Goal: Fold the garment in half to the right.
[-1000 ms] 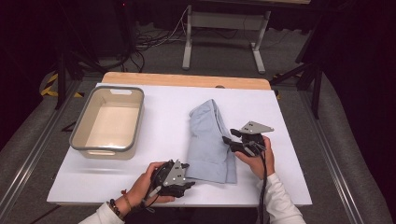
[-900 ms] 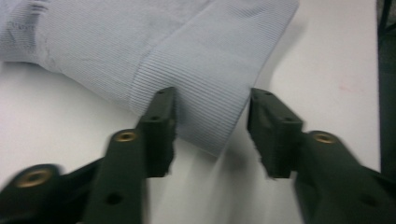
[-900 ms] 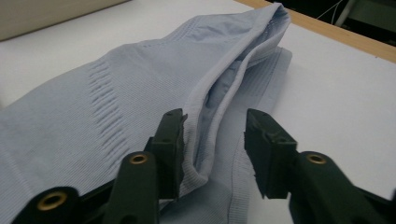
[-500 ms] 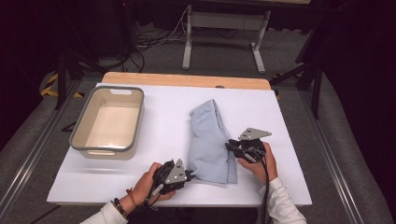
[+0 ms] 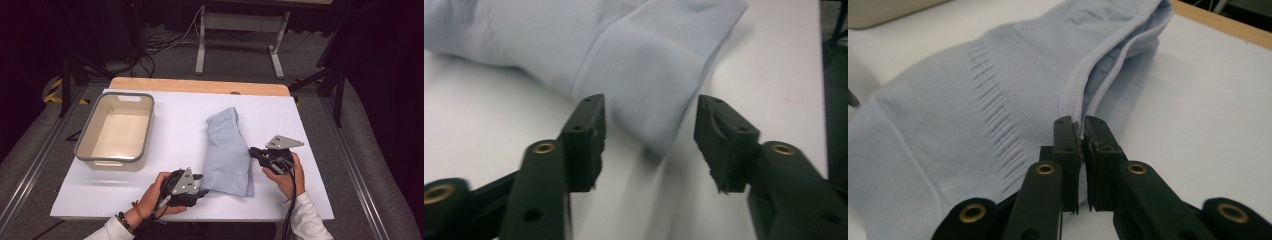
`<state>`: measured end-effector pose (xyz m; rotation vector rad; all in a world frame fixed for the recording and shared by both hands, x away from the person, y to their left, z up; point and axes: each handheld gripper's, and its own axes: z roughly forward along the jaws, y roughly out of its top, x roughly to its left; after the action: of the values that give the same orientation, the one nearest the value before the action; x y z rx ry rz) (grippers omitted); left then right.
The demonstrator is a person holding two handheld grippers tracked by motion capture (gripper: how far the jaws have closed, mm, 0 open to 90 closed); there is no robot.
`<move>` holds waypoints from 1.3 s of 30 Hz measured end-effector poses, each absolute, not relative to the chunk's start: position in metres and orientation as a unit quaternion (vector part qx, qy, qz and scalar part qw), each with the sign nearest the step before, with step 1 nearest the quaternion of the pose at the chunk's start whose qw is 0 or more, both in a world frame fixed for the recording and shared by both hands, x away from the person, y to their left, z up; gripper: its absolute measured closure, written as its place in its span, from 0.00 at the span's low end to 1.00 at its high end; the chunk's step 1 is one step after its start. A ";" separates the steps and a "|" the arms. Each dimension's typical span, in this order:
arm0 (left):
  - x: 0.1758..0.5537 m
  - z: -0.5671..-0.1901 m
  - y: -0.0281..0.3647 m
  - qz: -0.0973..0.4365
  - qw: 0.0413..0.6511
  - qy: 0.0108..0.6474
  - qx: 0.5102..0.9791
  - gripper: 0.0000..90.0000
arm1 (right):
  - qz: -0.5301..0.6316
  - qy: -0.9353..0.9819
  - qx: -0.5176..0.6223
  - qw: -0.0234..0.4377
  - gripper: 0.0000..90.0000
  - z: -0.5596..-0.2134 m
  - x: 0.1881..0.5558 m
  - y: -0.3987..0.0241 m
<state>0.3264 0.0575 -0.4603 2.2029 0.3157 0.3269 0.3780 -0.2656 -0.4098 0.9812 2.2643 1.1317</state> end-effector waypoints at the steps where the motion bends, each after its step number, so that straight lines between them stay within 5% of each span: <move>1: 0.328 -0.461 0.058 0.123 0.434 0.131 0.883 0.44 | 0.403 0.814 0.363 0.211 0.94 -0.413 0.380 -0.269; 10: 0.327 -0.458 0.059 0.120 0.445 0.121 0.879 0.37 | 0.384 0.807 0.385 0.233 0.93 -0.427 0.389 -0.270; 19: 0.333 -0.444 0.075 0.132 0.489 0.146 0.850 0.57 | 0.371 0.813 0.382 0.236 0.90 -0.439 0.390 -0.268; 26: 0.348 -0.449 0.069 0.076 0.497 0.172 0.847 0.46 | 0.368 0.814 0.375 0.247 0.86 -0.438 0.388 -0.263; 39: 0.351 -0.468 0.042 0.085 0.406 0.154 0.897 0.57 | 0.352 0.822 0.380 0.238 0.93 -0.428 0.373 -0.261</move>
<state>0.3509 0.0423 -0.4682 2.2619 0.3883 0.2139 0.3730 -0.2608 -0.4282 1.0416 2.2512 0.9633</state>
